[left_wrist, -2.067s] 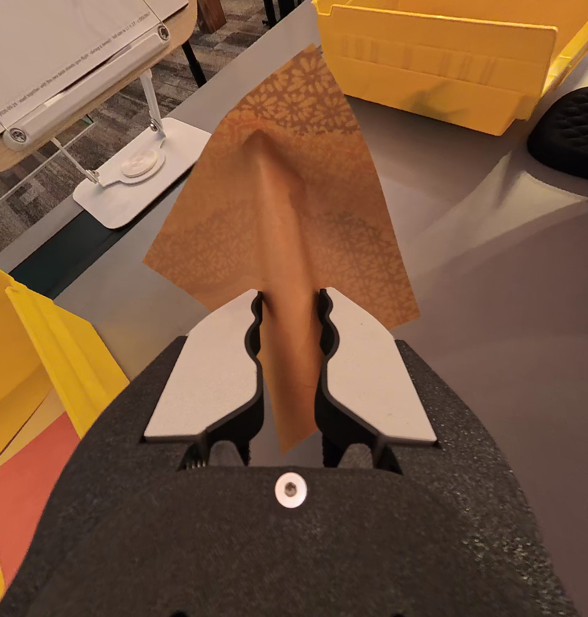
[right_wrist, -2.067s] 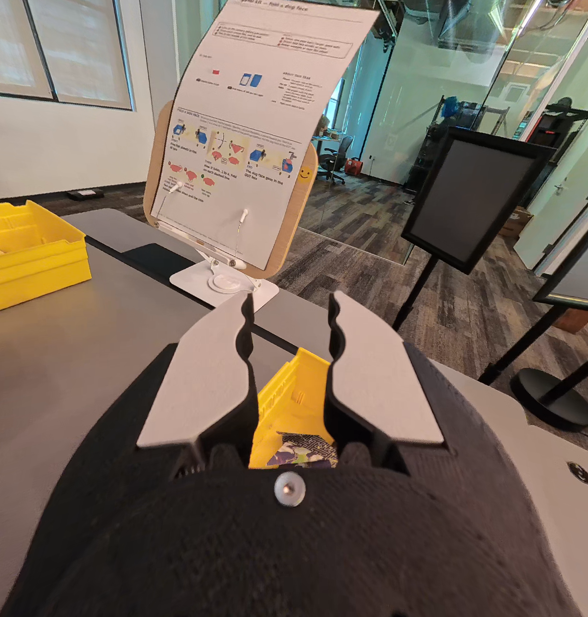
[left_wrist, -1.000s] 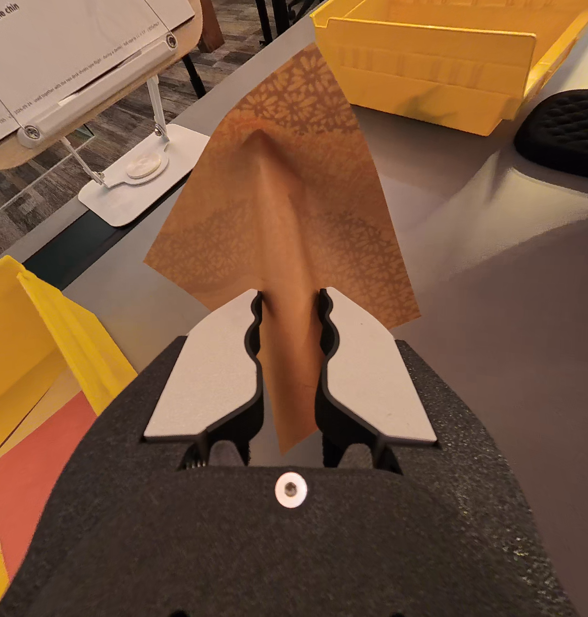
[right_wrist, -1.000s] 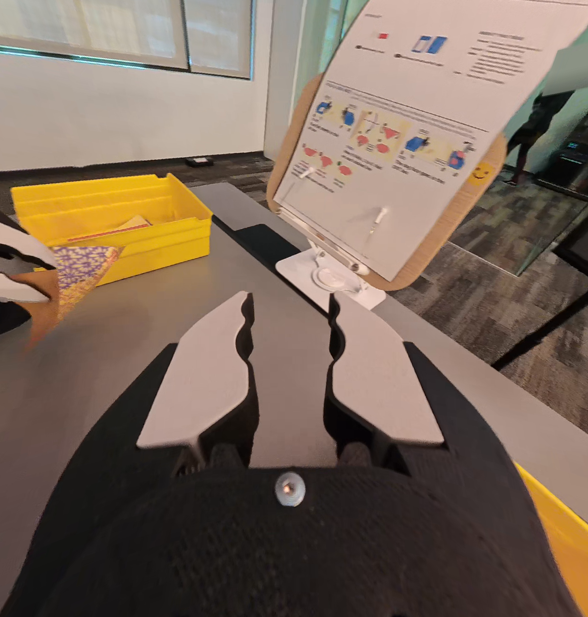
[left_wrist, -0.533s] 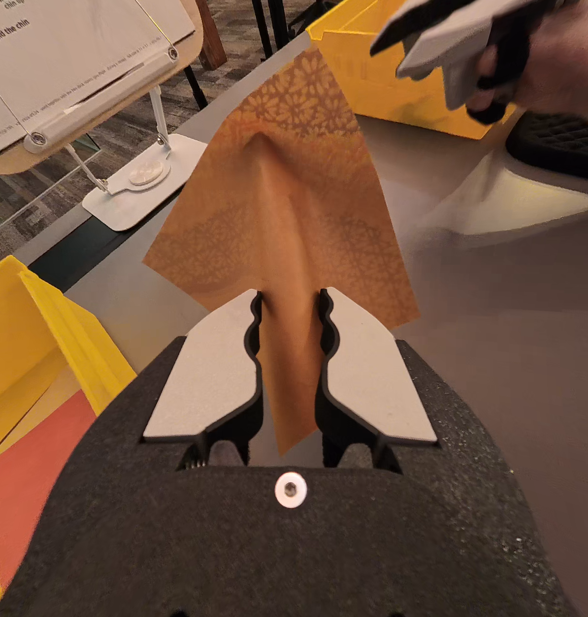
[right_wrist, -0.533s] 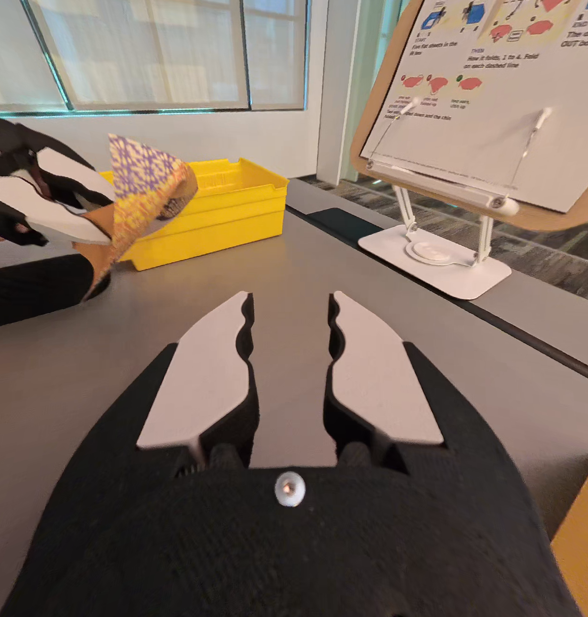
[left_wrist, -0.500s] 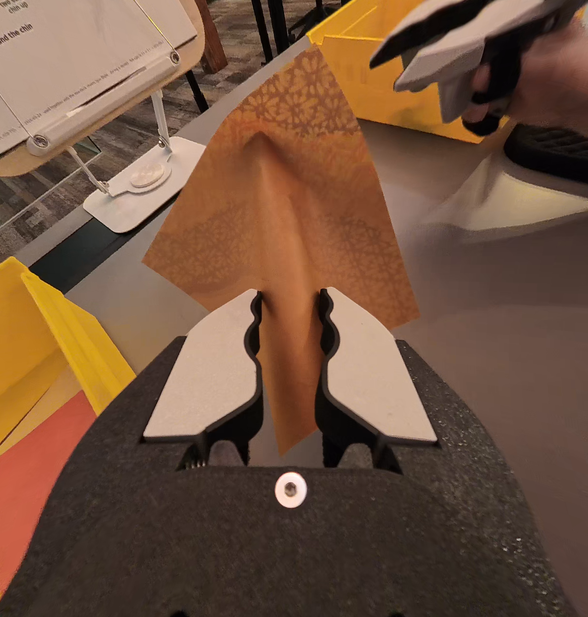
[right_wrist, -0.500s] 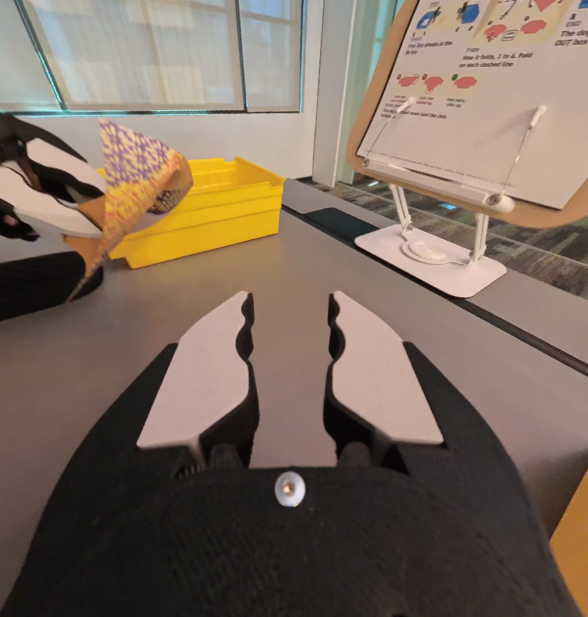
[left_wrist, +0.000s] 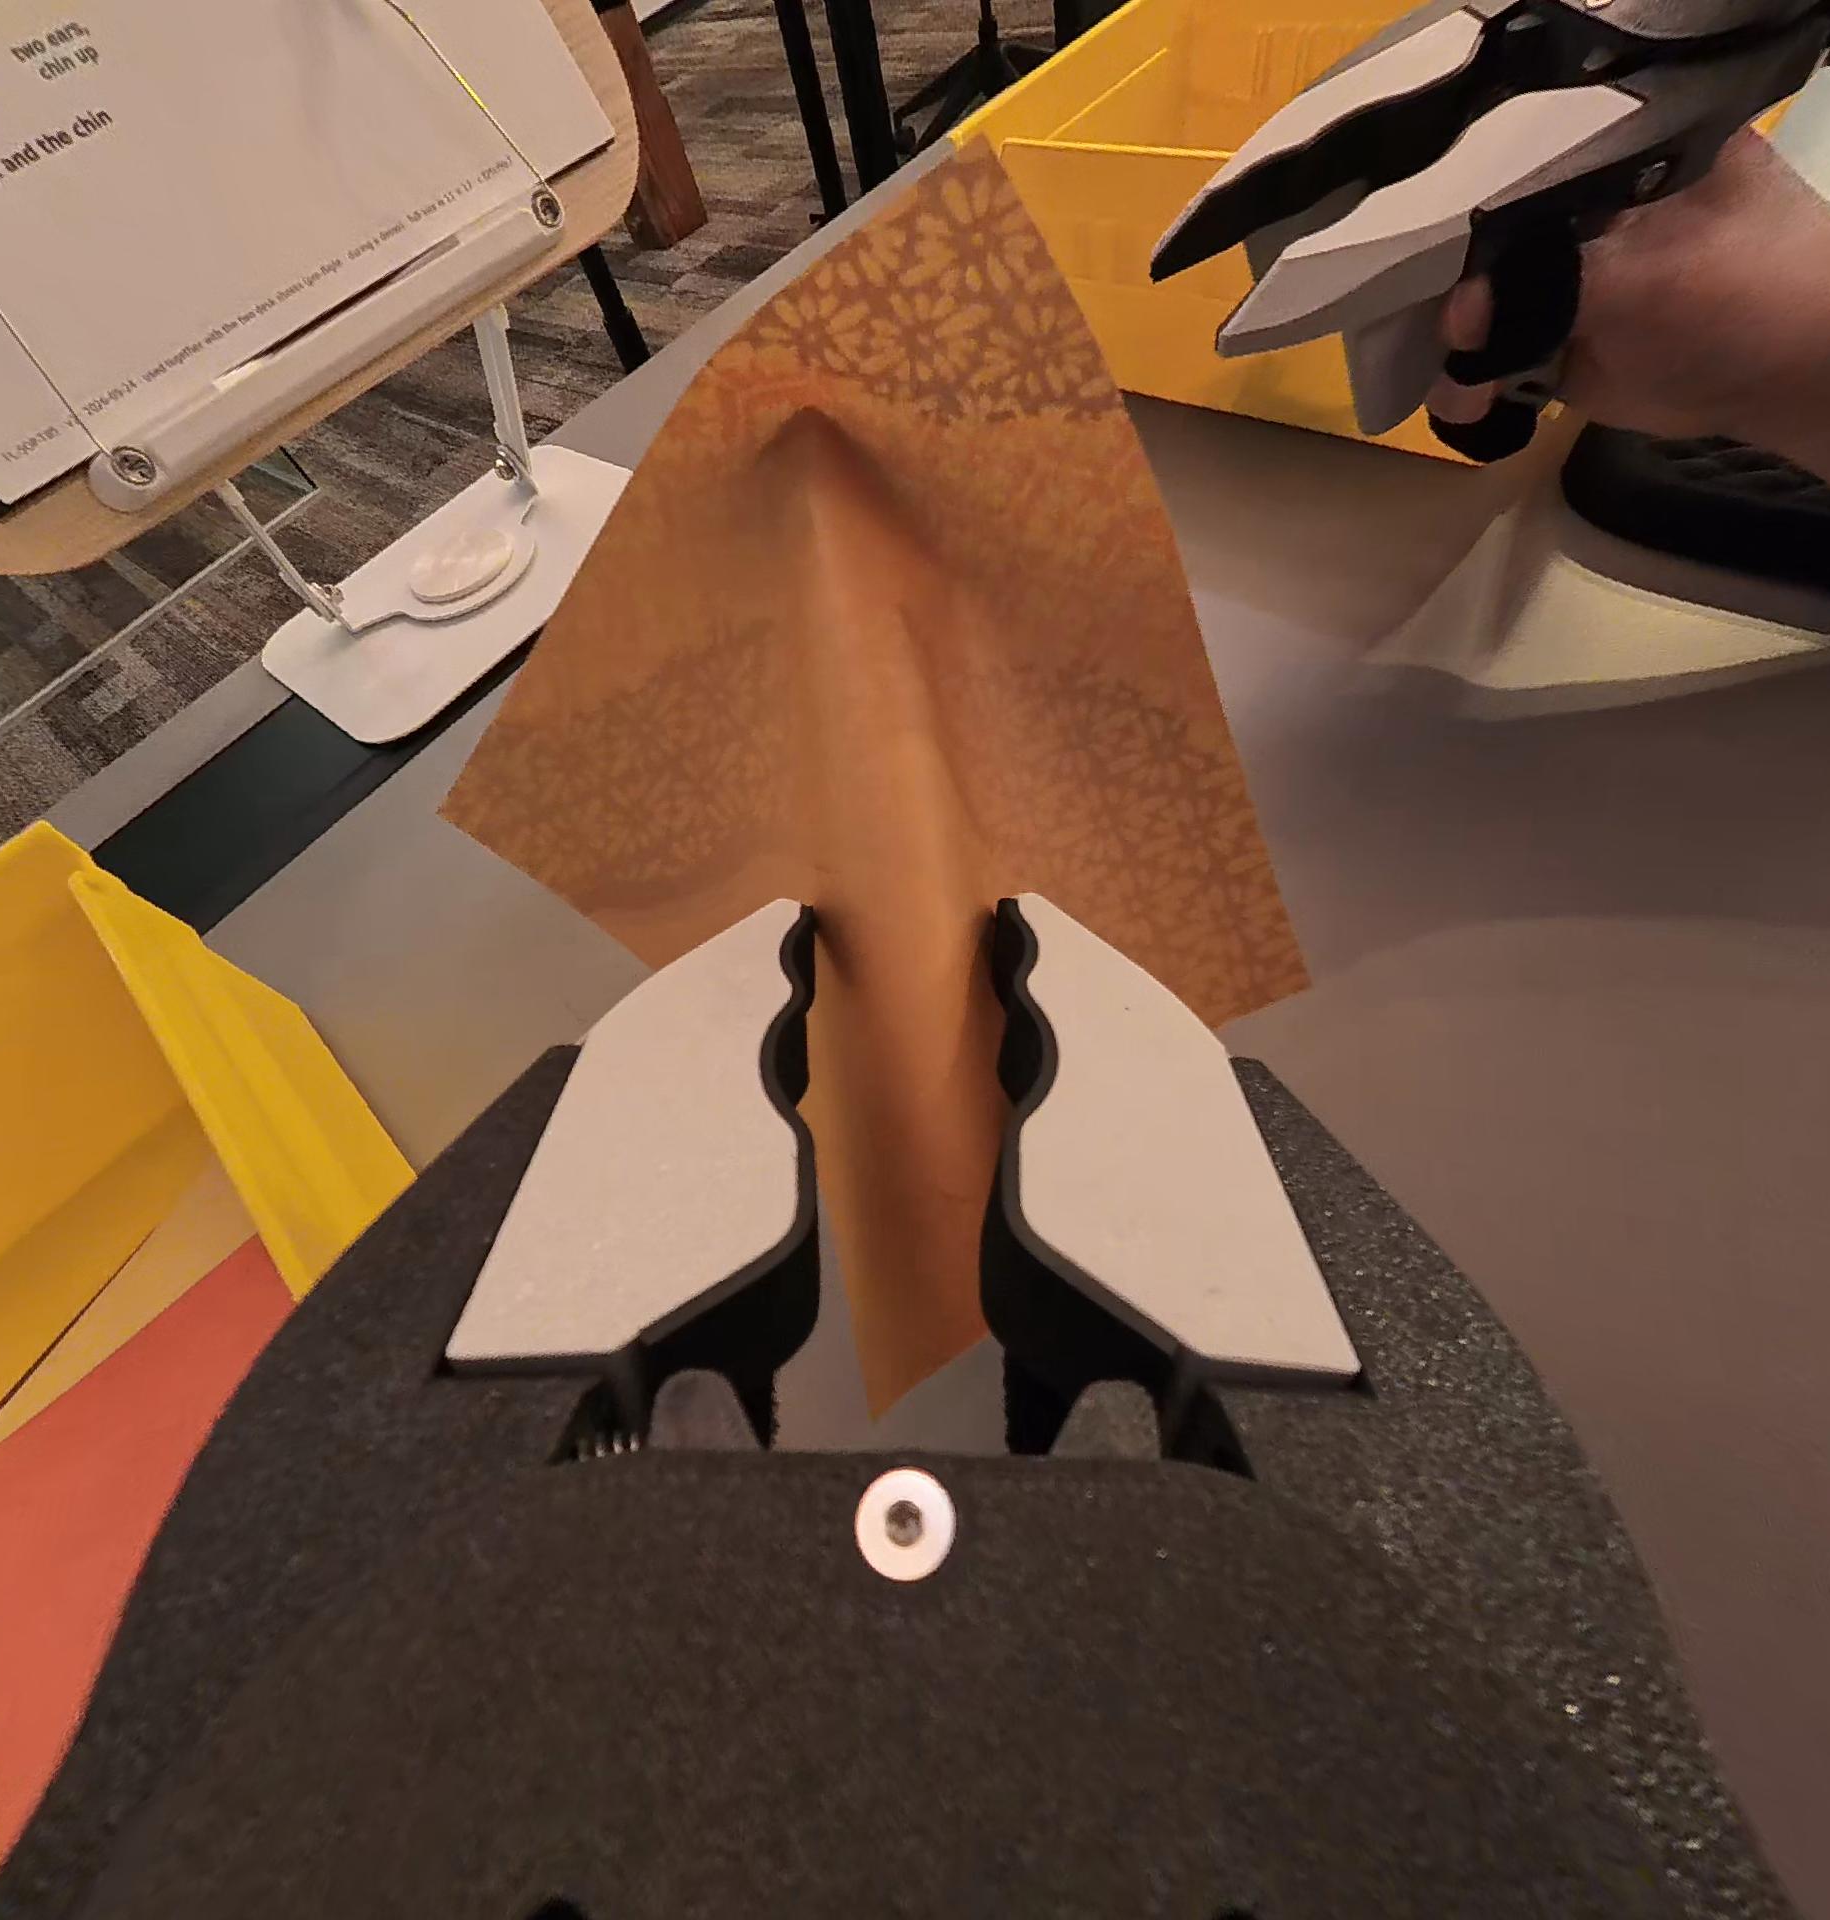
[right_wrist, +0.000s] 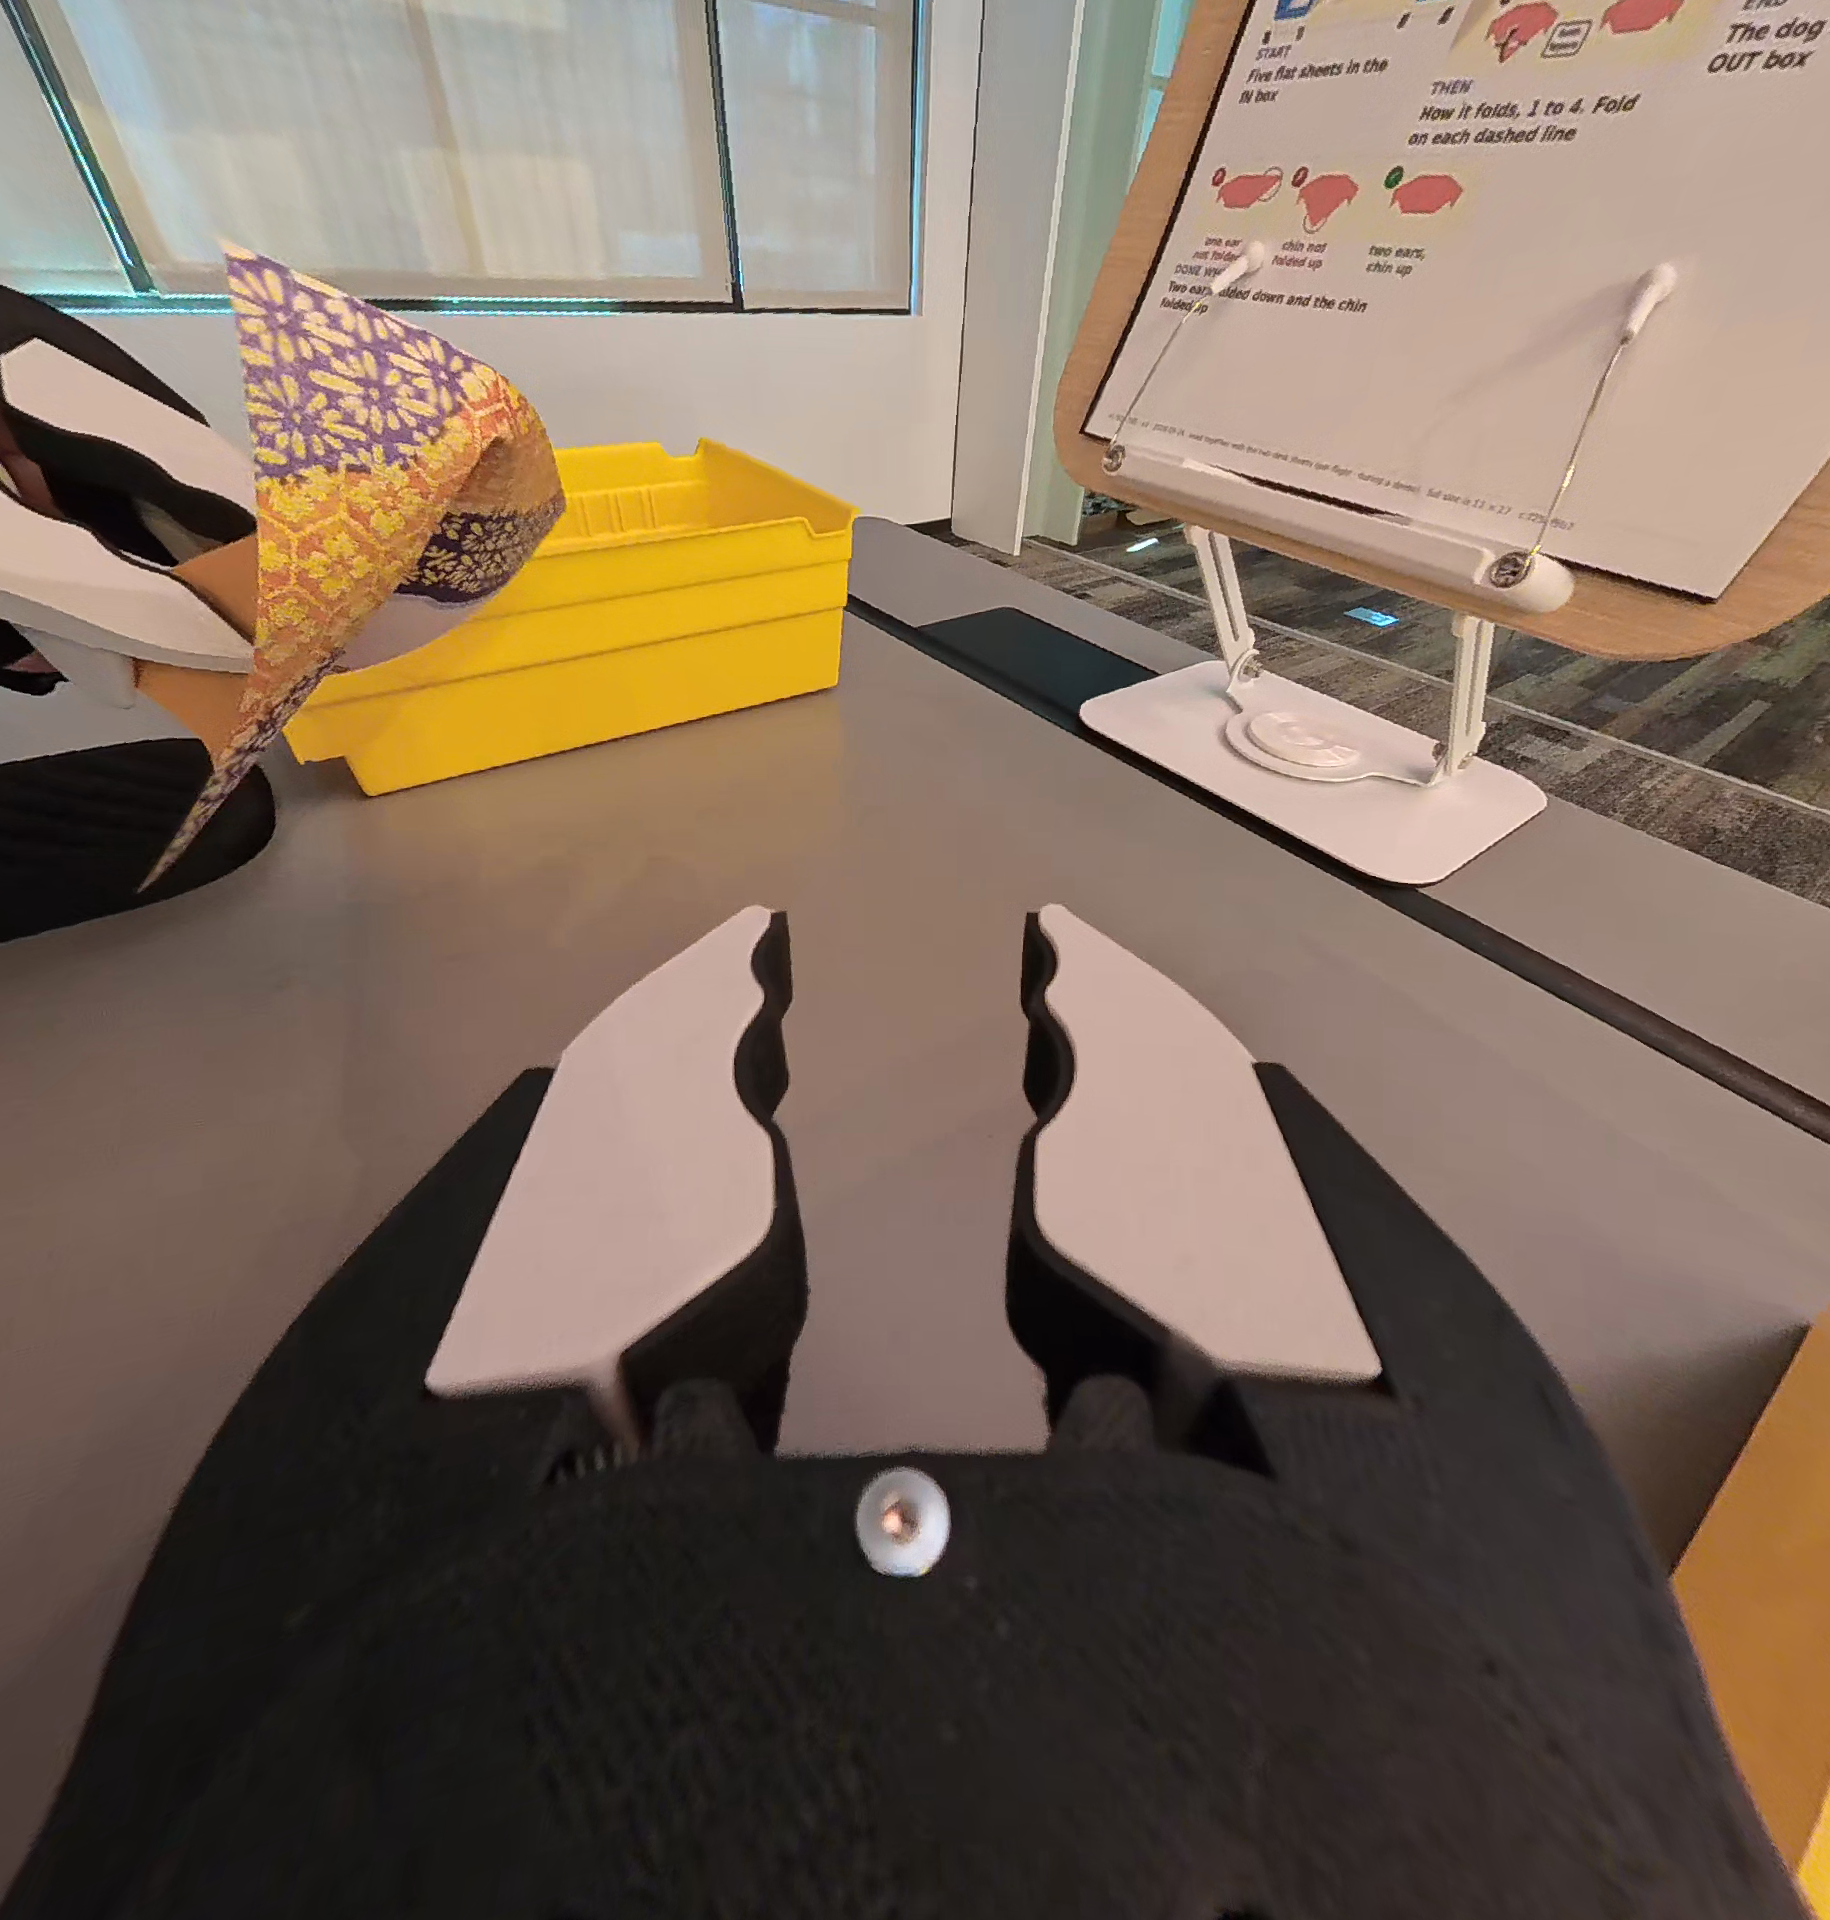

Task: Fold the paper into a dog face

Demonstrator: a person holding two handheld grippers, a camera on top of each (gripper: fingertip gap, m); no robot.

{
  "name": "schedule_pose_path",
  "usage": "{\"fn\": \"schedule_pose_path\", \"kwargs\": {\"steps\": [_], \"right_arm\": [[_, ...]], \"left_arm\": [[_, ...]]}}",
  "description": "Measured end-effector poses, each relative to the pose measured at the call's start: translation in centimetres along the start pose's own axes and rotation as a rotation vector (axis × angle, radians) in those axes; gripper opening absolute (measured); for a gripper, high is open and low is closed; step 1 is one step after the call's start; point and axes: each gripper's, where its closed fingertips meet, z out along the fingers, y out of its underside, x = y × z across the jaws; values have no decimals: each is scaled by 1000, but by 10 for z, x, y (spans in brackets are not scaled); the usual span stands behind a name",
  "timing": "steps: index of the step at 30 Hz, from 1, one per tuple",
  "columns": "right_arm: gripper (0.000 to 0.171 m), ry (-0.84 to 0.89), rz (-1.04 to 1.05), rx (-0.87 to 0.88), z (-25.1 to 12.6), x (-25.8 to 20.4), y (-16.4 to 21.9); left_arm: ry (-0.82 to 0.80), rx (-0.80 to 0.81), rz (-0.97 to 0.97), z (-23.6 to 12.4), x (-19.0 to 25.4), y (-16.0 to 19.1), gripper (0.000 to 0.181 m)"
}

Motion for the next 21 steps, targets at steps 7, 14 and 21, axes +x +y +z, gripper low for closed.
{"fn": "schedule_pose_path", "kwargs": {"steps": [7, 14, 21], "right_arm": [[44, -14, 7, -22, 0, -3, 2], [44, -49, 13, -21, 1, -8, -3], [44, -171, 40, -53, 18, -18, -20]], "left_arm": [[-4, -2, 0, -1, 1, -1, 33], [-9, -2, 6, -2, 2, -4, 33], [-23, -25, 30, 3, 1, -7, 33]]}}
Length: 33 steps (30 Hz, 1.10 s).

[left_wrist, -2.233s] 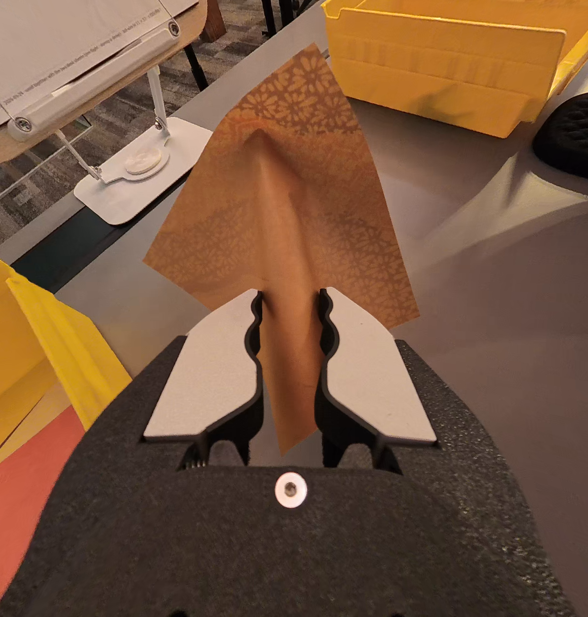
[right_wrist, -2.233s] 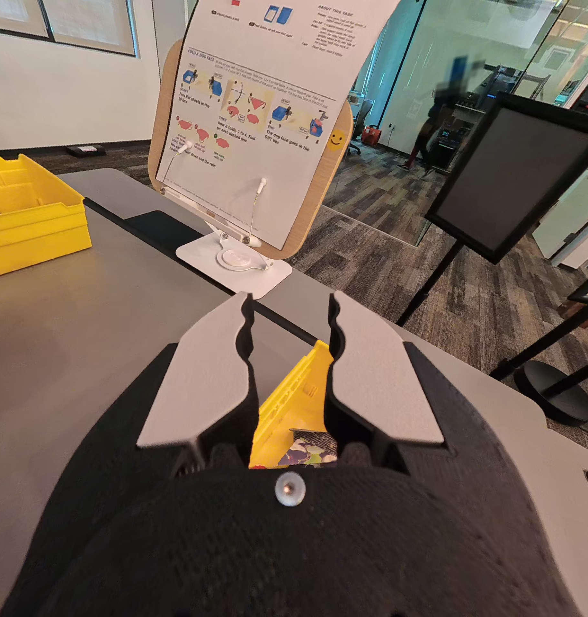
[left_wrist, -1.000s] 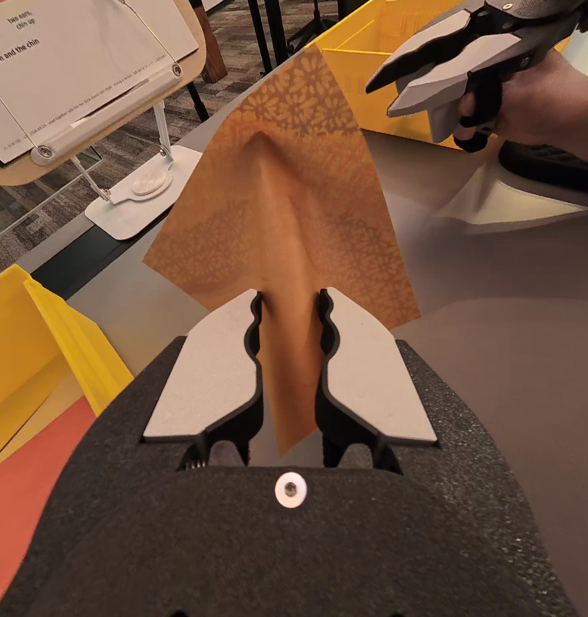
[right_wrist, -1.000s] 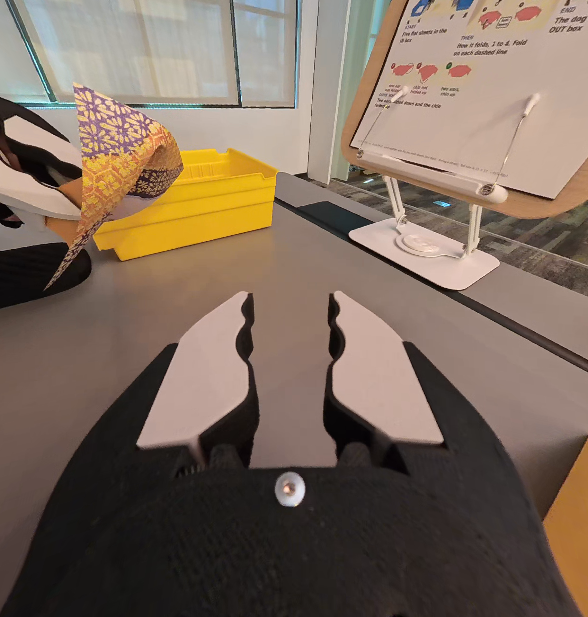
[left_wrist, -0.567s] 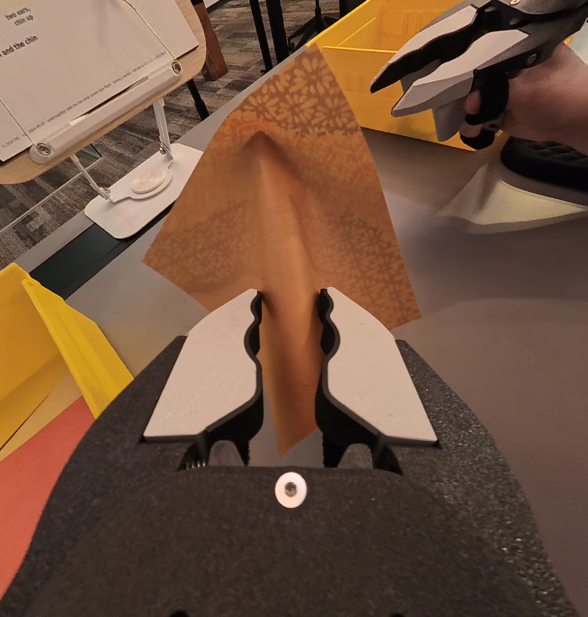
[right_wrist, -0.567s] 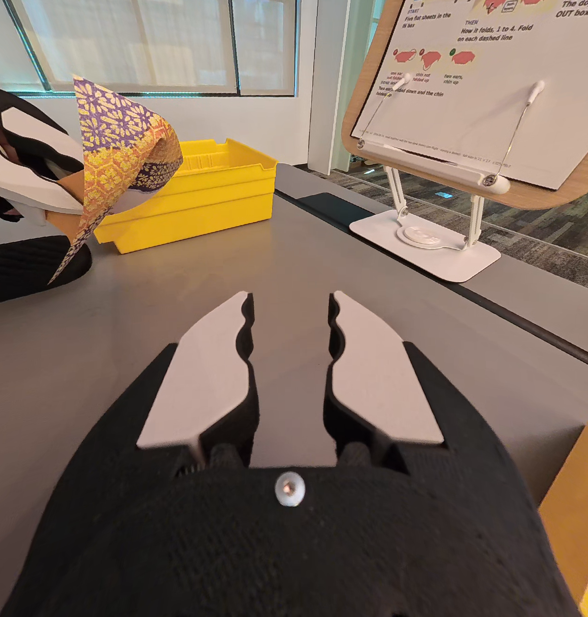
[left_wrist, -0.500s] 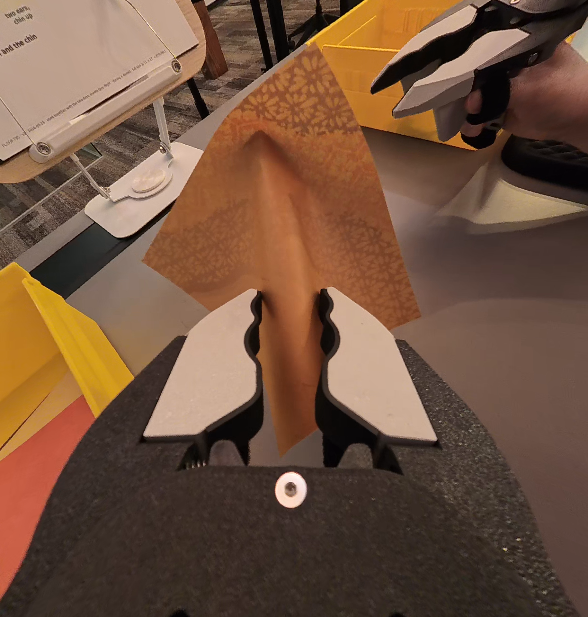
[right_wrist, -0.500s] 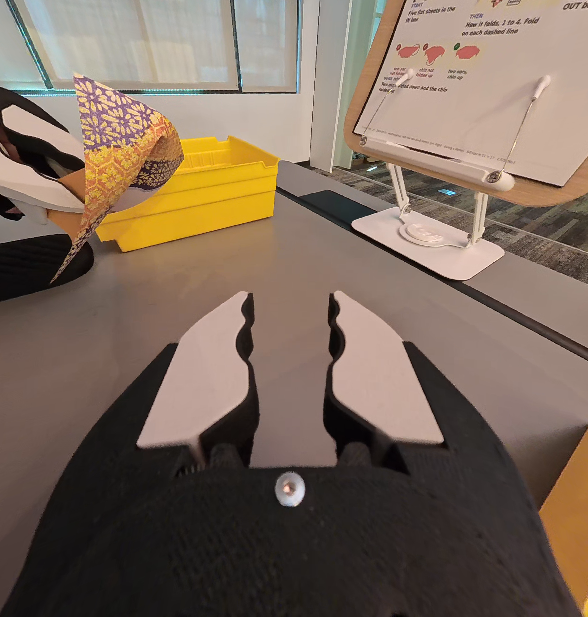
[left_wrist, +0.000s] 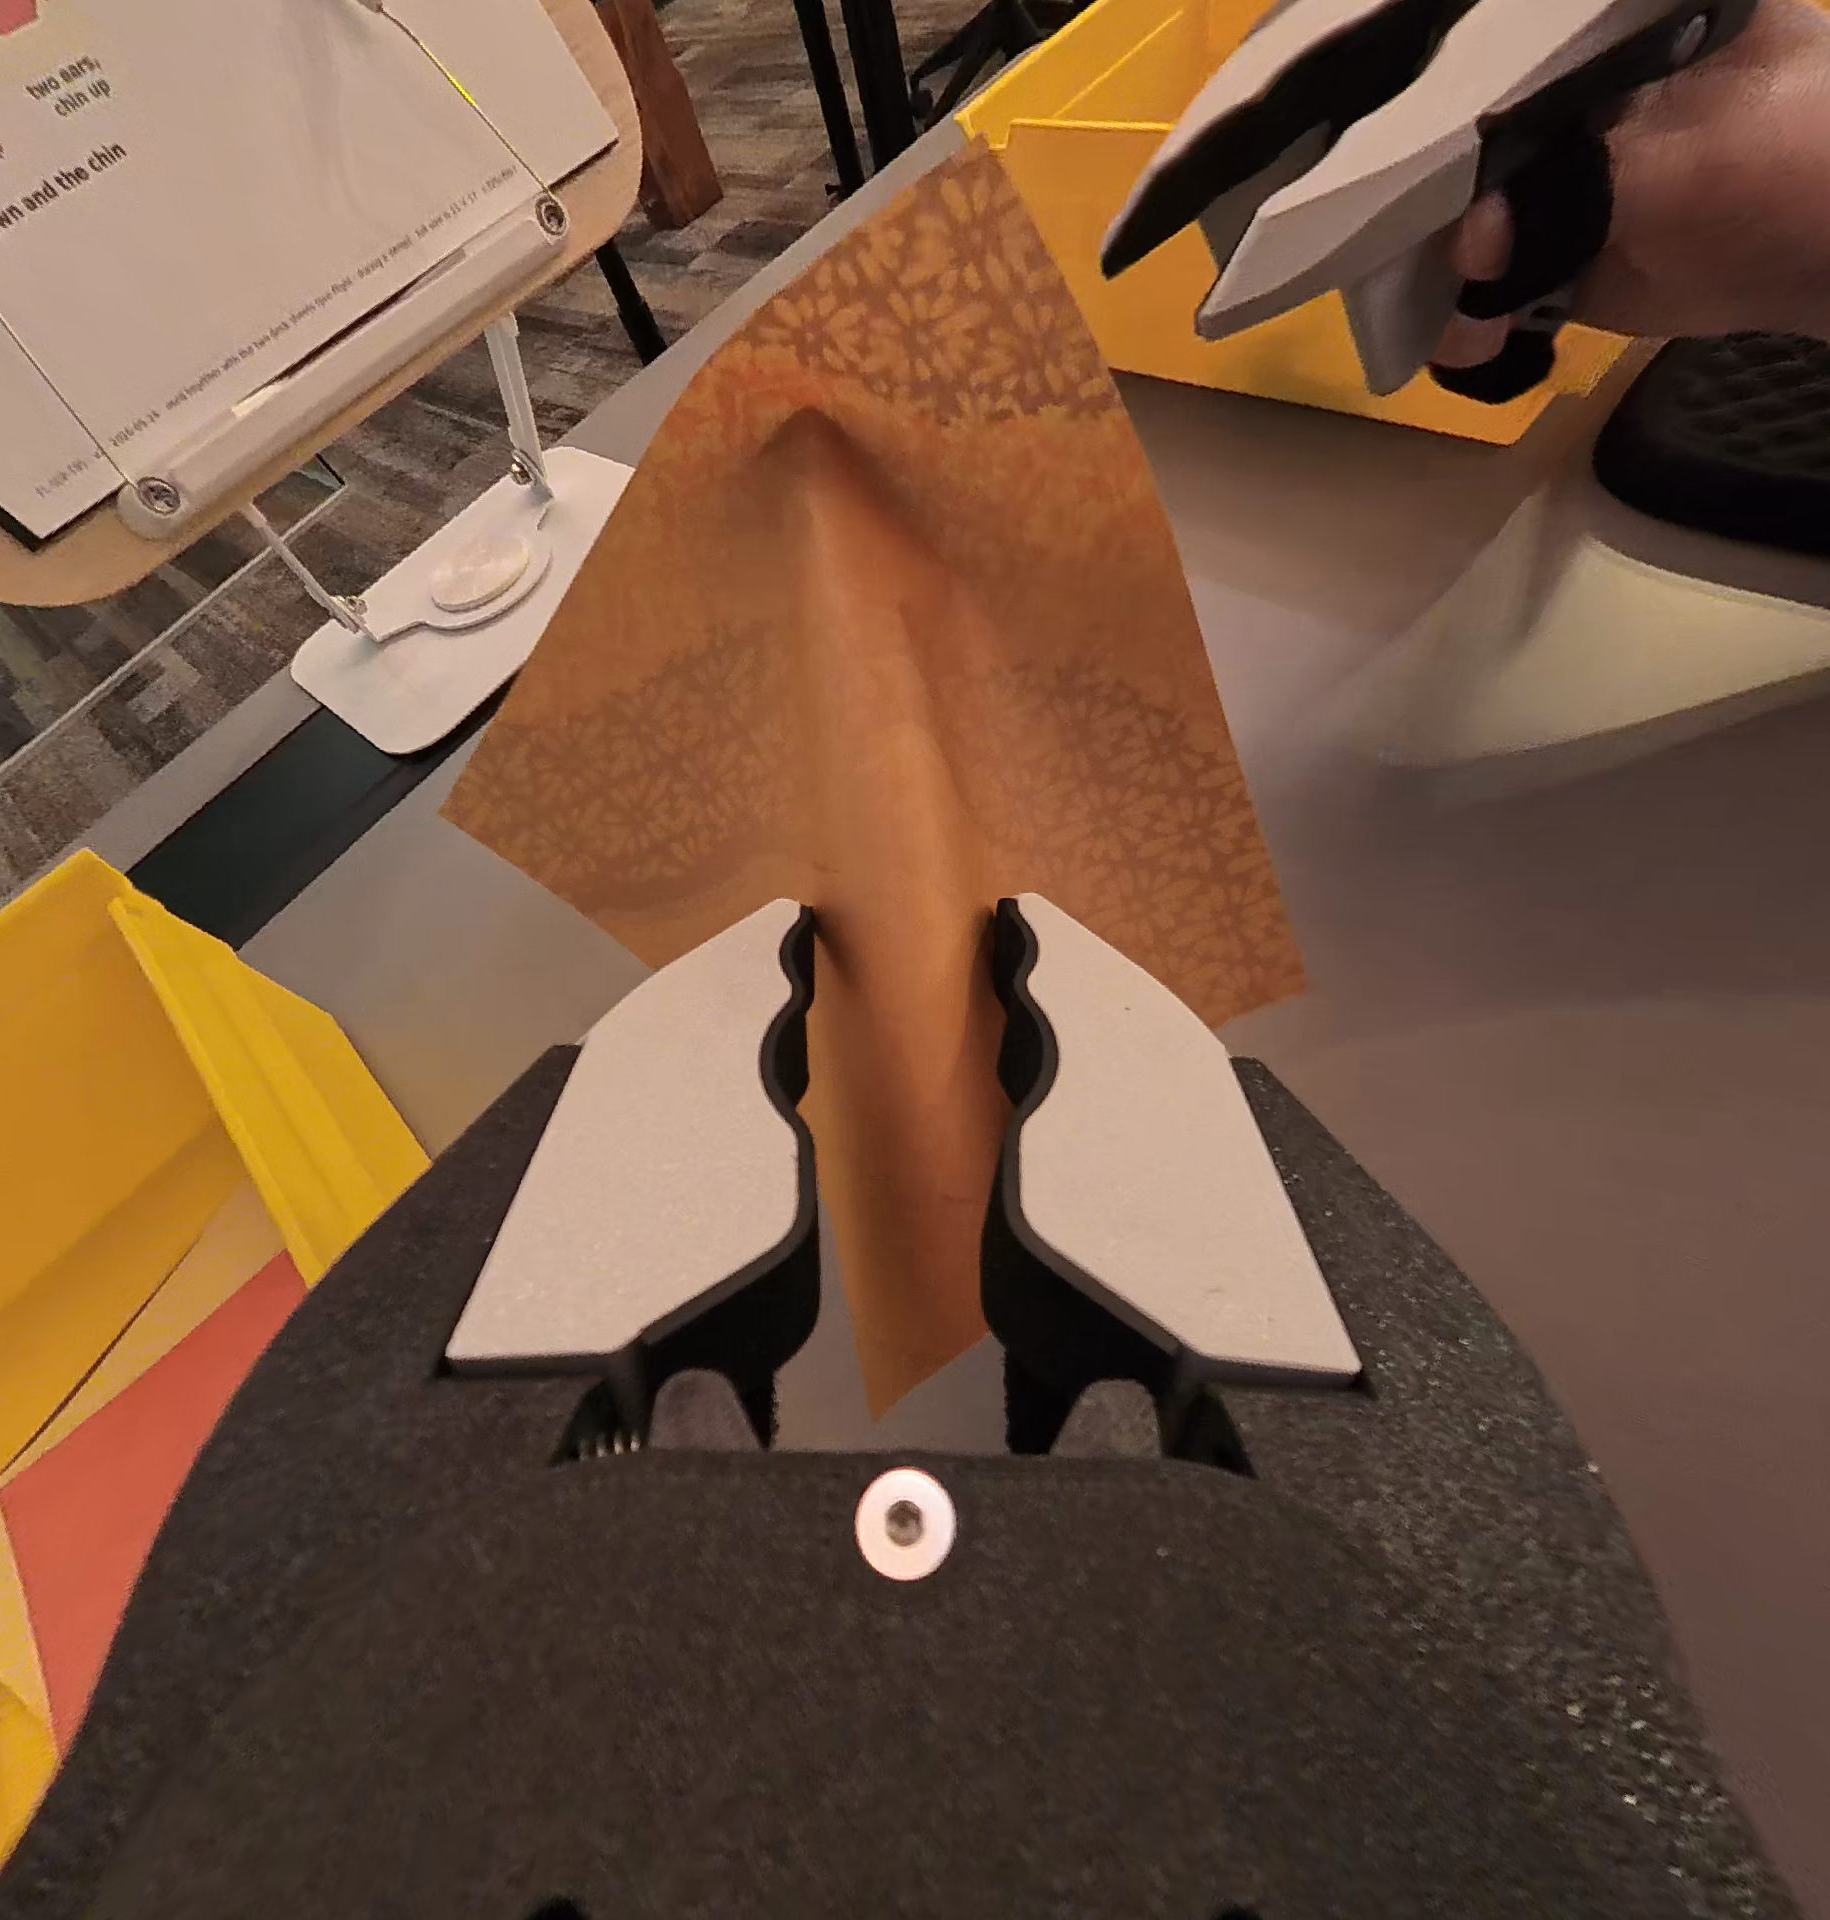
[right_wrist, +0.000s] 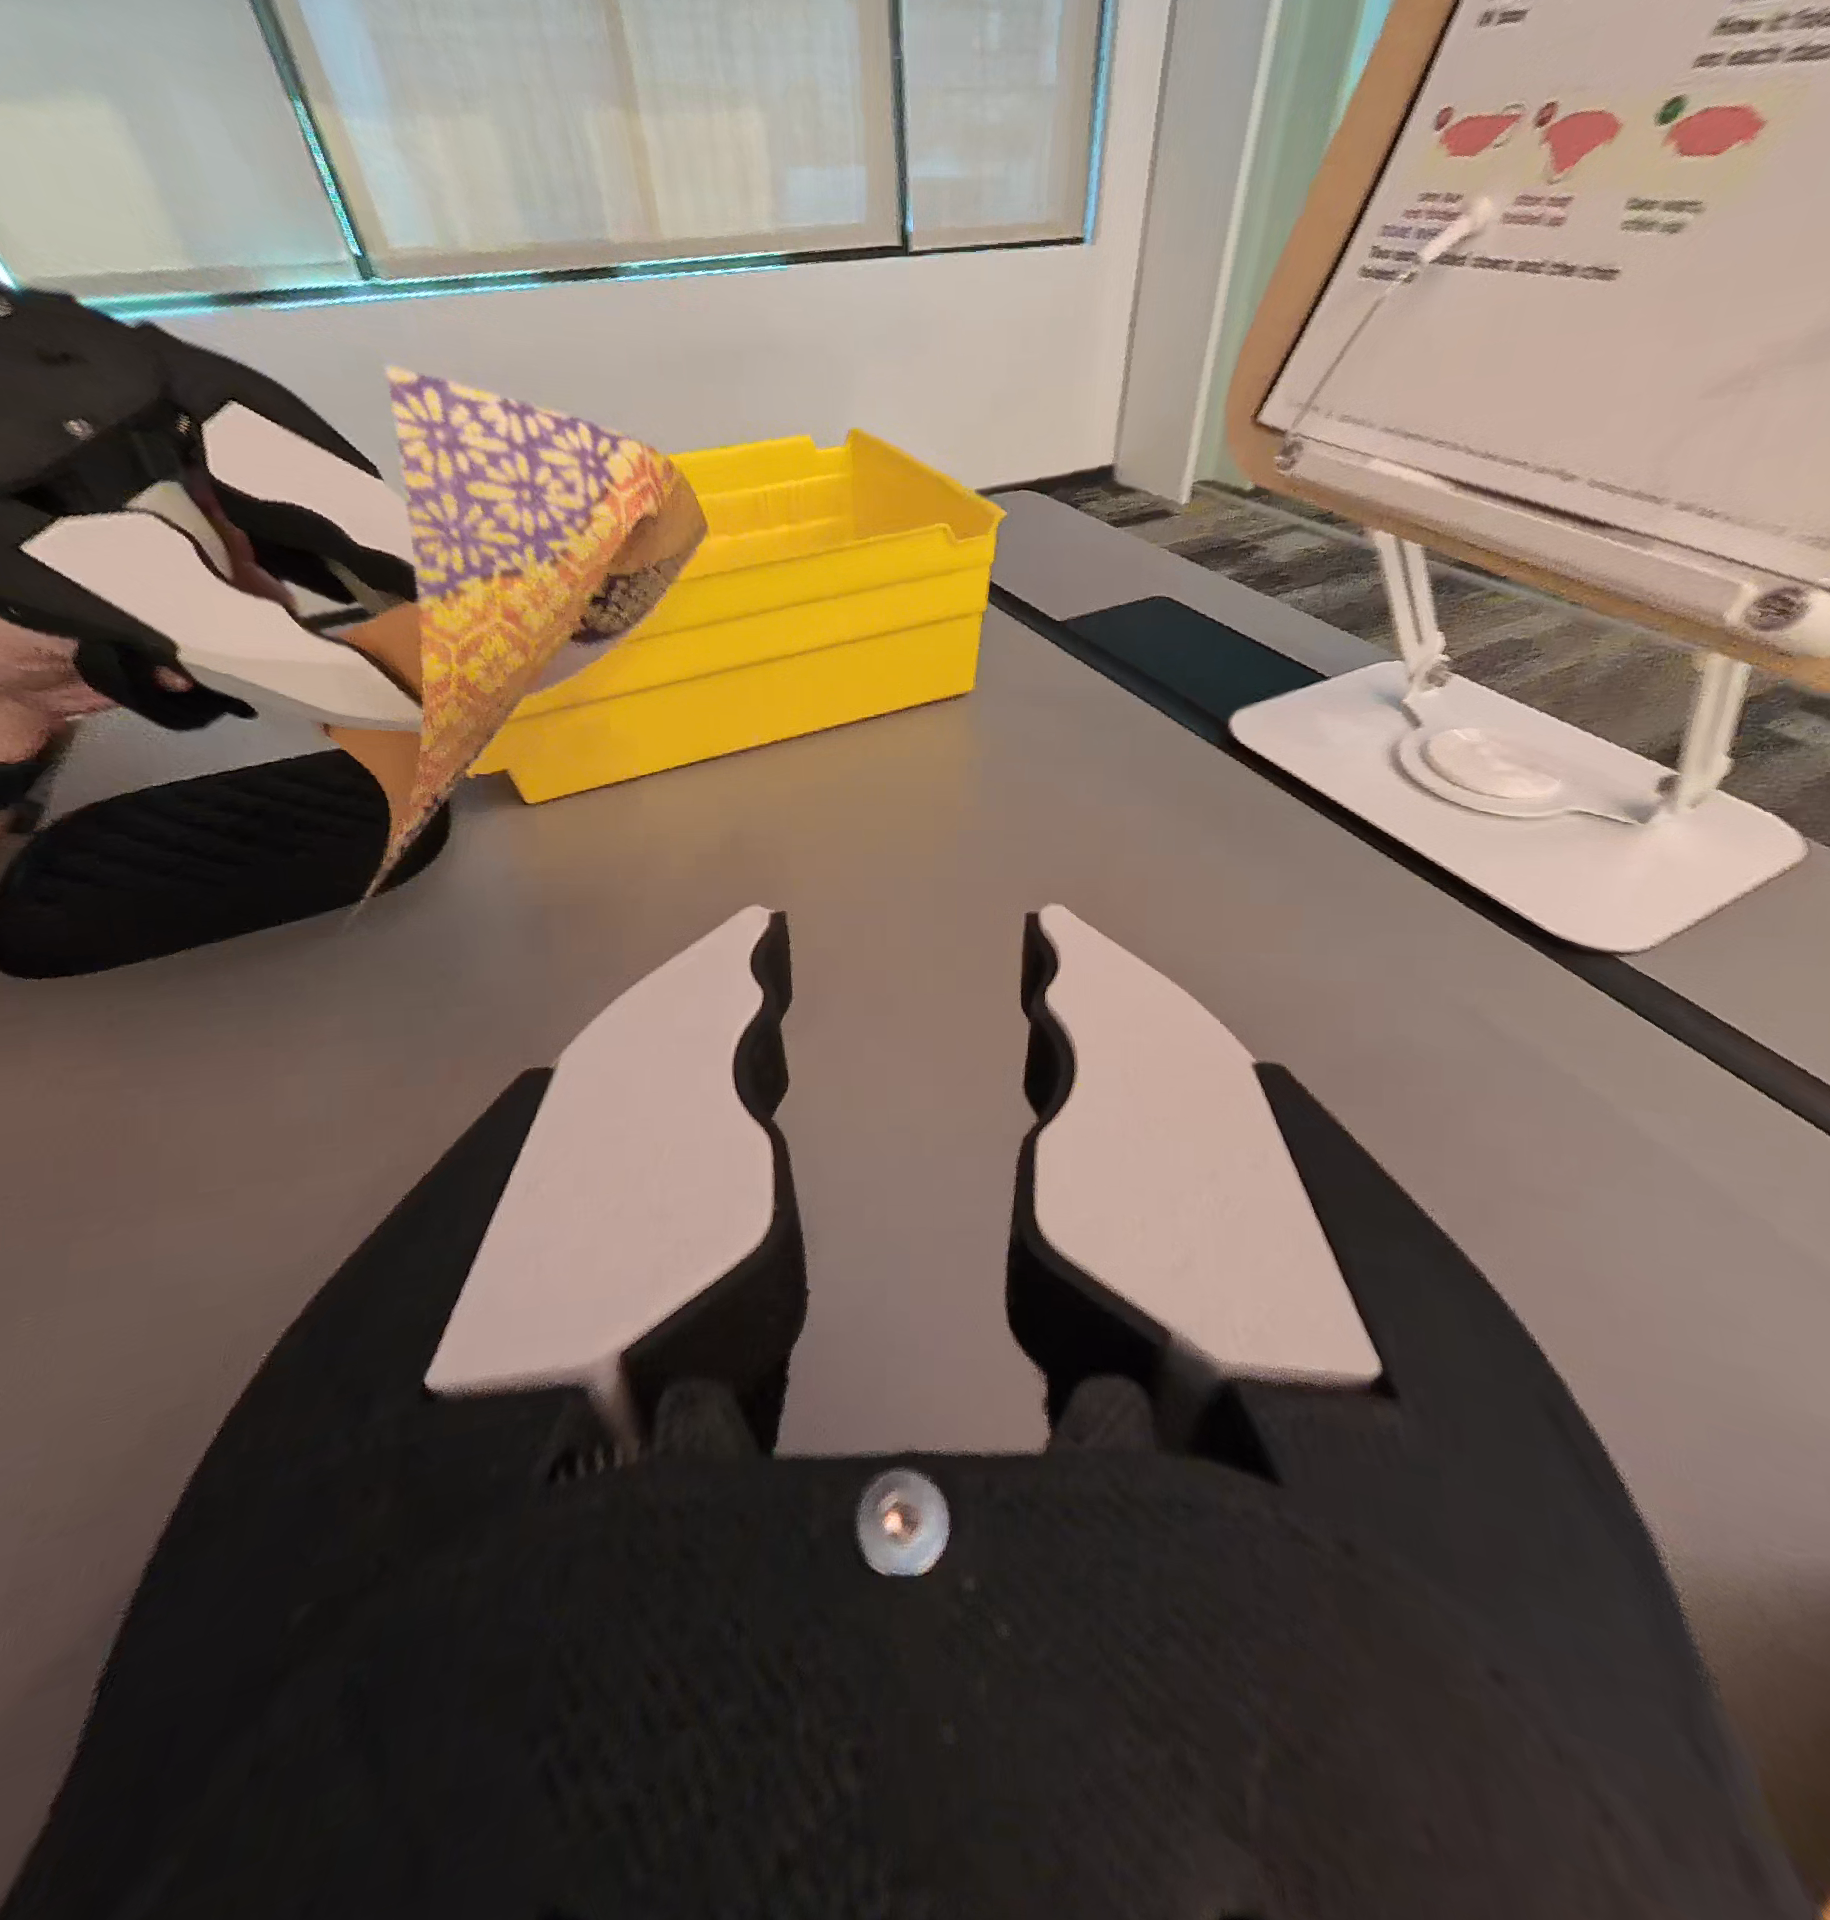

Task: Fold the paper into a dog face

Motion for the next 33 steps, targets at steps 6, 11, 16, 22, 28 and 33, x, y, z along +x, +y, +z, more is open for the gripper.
{"fn": "schedule_pose_path", "kwargs": {"steps": [6, 11, 16, 22, 28, 33], "right_arm": [[44, -89, 104, -5, 34, 8, -3], [44, -159, 223, 6, 58, -2, 27], [44, -204, 186, -91, 62, -17, 50], [44, -226, 182, -94, 57, -22, 47], [44, -228, 203, -77, 49, -17, 40], [49, -273, 227, -93, 35, -16, 28]], "left_arm": [[0, 23, -12, 1, 2, -9, 32], [-15, 10, -15, 1, 1, -12, 33], [-37, -5, -7, 4, 1, -17, 33], [-42, -38, -7, 15, 3, -12, 33], [-50, -90, 26, 21, 0, -4, 33], [-59, -151, 114, 29, -1, 5, 33]]}}
